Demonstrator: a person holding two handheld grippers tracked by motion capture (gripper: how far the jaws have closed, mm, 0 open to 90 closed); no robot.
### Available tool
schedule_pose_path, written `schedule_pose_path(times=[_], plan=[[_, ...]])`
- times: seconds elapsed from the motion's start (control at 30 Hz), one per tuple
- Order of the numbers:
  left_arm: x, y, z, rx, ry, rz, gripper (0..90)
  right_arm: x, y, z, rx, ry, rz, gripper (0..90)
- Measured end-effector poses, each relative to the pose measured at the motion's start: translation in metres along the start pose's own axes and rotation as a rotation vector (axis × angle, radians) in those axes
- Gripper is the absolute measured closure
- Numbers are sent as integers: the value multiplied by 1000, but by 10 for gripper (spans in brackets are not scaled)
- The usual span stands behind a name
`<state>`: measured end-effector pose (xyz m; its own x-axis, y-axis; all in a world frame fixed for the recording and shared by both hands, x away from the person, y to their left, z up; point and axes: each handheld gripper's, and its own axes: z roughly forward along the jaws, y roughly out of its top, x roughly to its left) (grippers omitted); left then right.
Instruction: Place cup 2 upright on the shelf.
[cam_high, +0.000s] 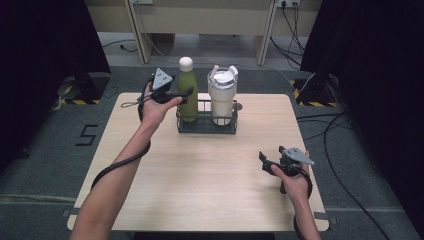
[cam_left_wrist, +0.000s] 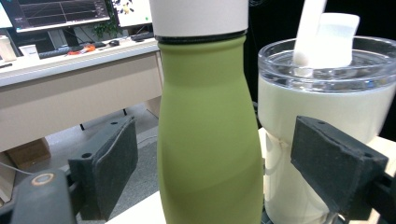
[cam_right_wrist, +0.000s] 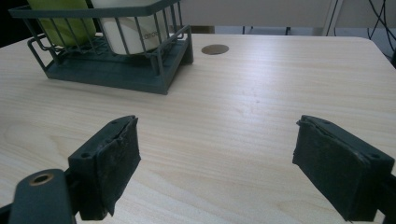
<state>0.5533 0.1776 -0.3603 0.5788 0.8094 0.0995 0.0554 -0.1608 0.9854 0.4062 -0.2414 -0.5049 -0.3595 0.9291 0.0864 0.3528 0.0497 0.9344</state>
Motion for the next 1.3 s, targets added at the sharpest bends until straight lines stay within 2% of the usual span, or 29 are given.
schedule_pose_path(times=[0.2,0.57,0.6,0.9,1.3], plan=[[1,0,-11,-7,2,19,146,0,0,-1,0,-2,-2,142],[1,-12,-32,-2,-4,12,146,0,0,-1,-1,-3,-3,142],[2,-13,-34,-5,-2,23,146,0,0,-1,0,-2,-4,142],[0,-24,-54,-15,-25,-4,146,1,-1,-1,2,0,-5,142],[-2,-41,-79,-11,-13,-1,146,1,-1,0,3,0,-8,142]])
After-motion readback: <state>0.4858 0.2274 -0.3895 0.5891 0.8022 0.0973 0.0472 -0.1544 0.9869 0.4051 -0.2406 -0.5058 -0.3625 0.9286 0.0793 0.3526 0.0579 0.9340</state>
